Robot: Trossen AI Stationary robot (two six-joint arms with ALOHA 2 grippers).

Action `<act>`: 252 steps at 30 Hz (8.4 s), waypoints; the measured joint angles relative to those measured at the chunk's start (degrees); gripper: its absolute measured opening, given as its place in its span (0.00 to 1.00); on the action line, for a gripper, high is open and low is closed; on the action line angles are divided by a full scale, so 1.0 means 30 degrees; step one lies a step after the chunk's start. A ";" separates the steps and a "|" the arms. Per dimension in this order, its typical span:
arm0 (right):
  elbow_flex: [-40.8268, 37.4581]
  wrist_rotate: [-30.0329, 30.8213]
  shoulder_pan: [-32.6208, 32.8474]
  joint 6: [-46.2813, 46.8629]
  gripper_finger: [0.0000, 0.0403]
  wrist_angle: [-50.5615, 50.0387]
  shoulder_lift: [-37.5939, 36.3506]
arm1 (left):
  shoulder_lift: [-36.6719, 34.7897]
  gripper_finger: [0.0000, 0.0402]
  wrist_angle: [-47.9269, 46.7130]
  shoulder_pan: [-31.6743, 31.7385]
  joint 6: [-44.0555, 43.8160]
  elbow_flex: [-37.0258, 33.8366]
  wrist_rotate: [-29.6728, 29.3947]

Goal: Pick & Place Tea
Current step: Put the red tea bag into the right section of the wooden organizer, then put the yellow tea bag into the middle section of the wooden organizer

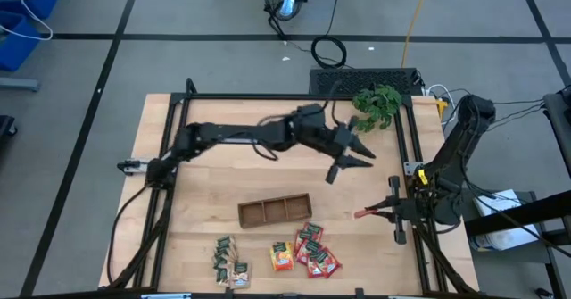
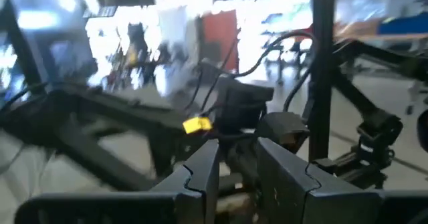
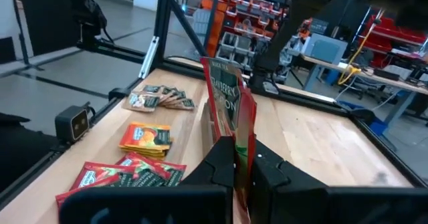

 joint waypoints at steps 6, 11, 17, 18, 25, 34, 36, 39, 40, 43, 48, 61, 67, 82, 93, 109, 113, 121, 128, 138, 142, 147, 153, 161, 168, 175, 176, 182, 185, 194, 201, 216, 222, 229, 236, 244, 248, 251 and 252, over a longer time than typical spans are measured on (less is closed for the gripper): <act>-0.1250 0.0011 0.0796 0.0019 0.01 0.1961 0.0006 | 0.0884 0.26 0.2237 0.0153 0.0966 -0.0011 0.2491; -0.2389 0.0092 0.1057 -0.0251 0.01 0.3776 0.0007 | 0.0884 0.22 0.5101 0.0872 0.1261 -0.0534 0.2142; -0.3296 0.0121 0.1057 -0.0527 0.01 0.5290 0.0013 | 0.0868 0.04 1.5950 0.2454 -0.3313 -0.4879 0.2799; -0.3337 0.0126 0.1057 -0.0681 0.01 0.5431 0.0015 | 0.0884 0.02 1.7522 0.2662 -0.4082 -0.5851 0.2805; -0.3357 0.0323 0.1016 -0.1178 0.01 0.6415 0.0007 | -0.0046 0.05 2.3688 0.2864 -0.7121 -1.2177 0.2370; -0.3357 0.0984 -0.0601 -0.1085 0.01 0.6416 0.0091 | -1.2169 0.04 1.6641 0.1655 0.0345 -2.4625 -0.3760; -0.3357 0.0411 -0.1431 -0.1160 0.01 0.6439 0.0154 | -1.4462 0.04 1.4717 0.1373 0.1315 -2.6235 -0.5726; -0.3357 -0.1270 -0.3398 -0.0934 0.01 0.6828 0.0591 | -1.5814 0.02 1.2934 0.0968 0.1415 -2.7871 -0.6424; -0.3357 -0.2003 -0.4155 -0.0746 0.01 0.7158 0.0892 | -1.6141 0.01 1.2488 0.0660 0.1343 -2.8321 -0.6449; -0.3357 -0.4627 -0.6415 -0.0454 0.01 0.8967 0.2235 | -1.7289 0.02 1.1382 -0.0291 0.1457 -2.9425 -0.7291; -0.3334 -0.7519 -0.9700 -0.0750 0.01 1.2761 0.5205 | -1.7839 0.08 0.9537 -0.2308 0.2275 -3.0545 -1.0371; 0.1925 -1.2587 -1.4126 -0.1748 0.01 1.5028 1.3845 | -1.7563 0.26 0.9254 -0.5434 0.1731 -3.0194 -1.4276; 0.3231 -1.2579 -1.4875 -0.2450 0.01 1.5714 1.5717 | -1.6659 0.43 0.8920 -0.6619 0.2839 -2.9236 -1.4169; 0.4539 -1.3714 -1.5372 -0.2887 0.01 1.4810 1.6189 | -1.3673 0.48 0.7033 -0.7963 0.3387 -2.5761 -1.6679; 0.4614 -1.3554 -1.5380 -0.3062 0.01 1.4718 1.6189 | -1.3673 0.37 0.6874 -0.7346 0.2766 -2.5693 -1.7506; 0.4605 -1.3500 -1.5235 -0.2960 0.10 1.1695 1.5765 | -1.3673 0.01 0.5778 -0.6776 0.2732 -2.5700 -1.7102; 0.4599 -1.2379 -1.4976 -0.2756 0.21 0.9155 1.4634 | -1.3680 0.01 0.5392 -0.6776 0.2091 -2.5700 -1.7231; 0.7202 -1.0877 -1.4549 -0.2218 0.38 0.2381 1.1909 | -1.3680 0.01 0.4939 -0.6608 0.1136 -2.5700 -1.7631; 1.2953 -1.0399 -1.4586 -0.2441 0.39 -0.5895 1.3707 | -1.3680 0.00 0.4958 -0.6594 0.1020 -2.5700 -1.8160; 1.8106 -1.3190 -1.6259 -0.2364 0.39 -1.1608 1.6675 | -1.3680 0.00 0.4685 -0.6594 0.1082 -2.5704 -1.8087; 1.8340 -1.3534 -1.6692 -0.2352 0.38 -1.2065 1.7520 | -1.3680 0.00 0.4368 -0.6595 0.1083 -2.5700 -1.8087; 1.8340 -1.3539 -1.6856 -0.3007 0.27 -1.2229 1.7647 | -1.3680 0.00 0.4194 -0.6594 0.1086 -2.5700 -1.8080; 1.8347 -1.5322 -1.6838 -0.3061 0.03 -1.2124 1.7304 | -1.3680 0.00 0.4128 -0.6594 0.1082 -2.5701 -1.7976; 1.8362 -1.6461 -1.6851 -0.2817 0.00 -1.2125 1.7419 | -1.3665 0.01 0.4236 -0.6601 0.1131 -2.5649 -1.7209; 1.8318 -1.6657 -1.6848 -0.2330 0.00 -1.4035 1.7212 | -1.3889 0.16 0.3531 -0.7240 0.1565 -2.5547 -1.7126; 1.8225 -1.8123 -1.6732 -0.1625 0.00 -1.3629 1.7180 | -1.5094 0.41 0.1677 -0.8433 0.1239 -2.5547 -1.8465; 1.8050 -1.8107 -1.6701 -0.1488 0.00 -1.3082 1.7165 | -1.5272 0.44 0.1396 -0.8609 0.1188 -2.5540 -1.8645; 1.6304 -1.8100 -1.6216 -0.0255 0.00 -1.1072 1.7165 | -1.5753 0.54 -0.1136 -0.9870 0.0226 -2.5547 -1.9093; 1.5147 -1.8100 -1.6174 0.0413 0.00 -0.9555 1.7180 | -1.5727 0.56 -0.1886 -1.0594 0.0135 -2.5547 -1.9150; 1.3234 -1.7516 -1.6321 0.1204 0.00 -0.7034 1.7180 | -1.5727 0.57 -0.2000 -1.1459 0.0462 -2.5547 -2.0771; 1.2221 -1.7496 -1.6480 0.1469 0.00 -0.5807 1.7180 | -1.5727 0.57 -0.2003 -1.1446 0.0540 -2.5562 -2.0878; 1.0401 -1.7524 -1.6589 0.1478 0.00 -0.3418 1.7187 | -1.5727 0.57 -0.2029 -1.1438 0.0579 -2.5569 -2.0914; 1.0391 -1.7532 -1.6582 0.1469 0.05 -0.3424 1.7187 | -1.5727 0.57 -0.2237 -1.1438 0.0579 -2.5576 -2.0914; 1.0391 -1.6420 -1.6596 0.1206 0.25 -0.3370 1.7187 | -1.5727 0.57 -0.2368 -1.1438 0.0455 -2.5576 -2.0914; 1.0397 -1.5942 -1.6604 0.0585 0.44 -0.2696 1.6956 | -1.5727 0.57 -0.2517 -1.1438 0.0456 -2.5576 -2.0914; 1.0413 -1.4493 -1.6355 -0.1450 0.50 -0.3051 1.3527 | -1.5727 0.57 -0.2699 -1.1580 0.0538 -2.5576 -2.0688; 1.0450 -1.5884 -1.5407 -0.0709 0.49 -0.4452 1.1658 | -1.5727 0.57 -0.2892 -1.1792 0.0507 -2.5576 -2.0565; 1.0442 -1.6987 -1.4385 0.1340 0.47 -0.5238 1.1711 | -1.5727 0.57 -0.3056 -1.1982 0.0521 -2.5576 -2.0564; 1.0442 -1.7315 -1.3977 0.1759 0.46 -0.5303 1.2018 | -1.5727 0.57 -0.3063 -1.2048 0.0528 -2.5576 -2.0564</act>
